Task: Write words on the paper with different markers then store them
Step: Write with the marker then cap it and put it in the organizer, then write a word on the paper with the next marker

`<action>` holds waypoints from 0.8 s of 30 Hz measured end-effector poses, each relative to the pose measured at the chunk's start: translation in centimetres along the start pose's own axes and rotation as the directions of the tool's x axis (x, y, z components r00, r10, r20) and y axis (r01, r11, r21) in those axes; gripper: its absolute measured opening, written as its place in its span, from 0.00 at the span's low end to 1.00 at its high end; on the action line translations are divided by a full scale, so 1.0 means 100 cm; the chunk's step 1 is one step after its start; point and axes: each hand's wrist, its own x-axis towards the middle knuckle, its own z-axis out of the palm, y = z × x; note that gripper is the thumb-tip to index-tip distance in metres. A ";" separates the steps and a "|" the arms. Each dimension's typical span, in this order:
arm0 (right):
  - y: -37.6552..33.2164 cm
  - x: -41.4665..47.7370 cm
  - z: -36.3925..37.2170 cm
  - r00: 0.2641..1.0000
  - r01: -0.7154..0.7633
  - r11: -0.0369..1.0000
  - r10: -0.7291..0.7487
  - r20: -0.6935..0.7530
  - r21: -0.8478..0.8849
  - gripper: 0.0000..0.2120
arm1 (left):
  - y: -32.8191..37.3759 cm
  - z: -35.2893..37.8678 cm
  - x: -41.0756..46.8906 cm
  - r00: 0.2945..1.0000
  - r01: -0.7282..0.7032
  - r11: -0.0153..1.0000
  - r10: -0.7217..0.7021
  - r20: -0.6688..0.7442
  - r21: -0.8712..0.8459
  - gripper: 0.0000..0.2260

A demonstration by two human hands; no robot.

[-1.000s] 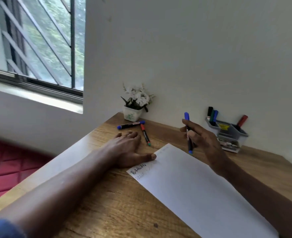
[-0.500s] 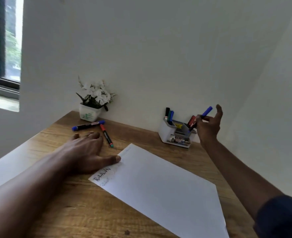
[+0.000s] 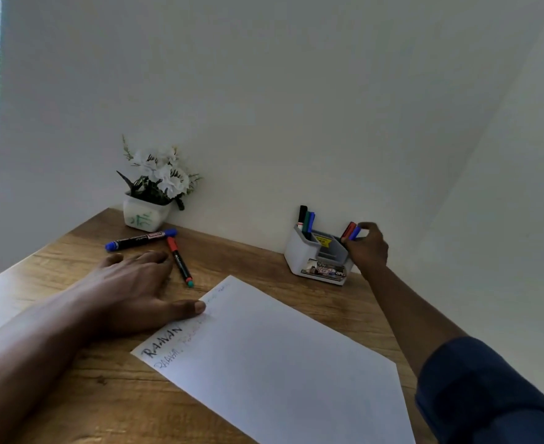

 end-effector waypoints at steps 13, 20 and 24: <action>-0.041 -0.062 -0.008 0.778 0.591 0.801 -0.598 -0.195 -0.099 0.23 | 0.008 -0.008 -0.011 0.998 0.050 0.998 -0.048 0.038 -0.040 0.53; -0.113 -0.143 0.063 0.757 0.443 0.837 -0.541 0.365 0.321 0.11 | 0.008 -0.005 -0.011 0.999 0.037 0.998 -0.037 0.002 -0.054 0.47; -0.160 -0.161 0.107 0.668 0.377 0.897 -0.437 0.602 0.232 0.07 | 0.007 -0.003 -0.010 1.000 0.019 0.999 -0.020 -0.018 -0.050 0.48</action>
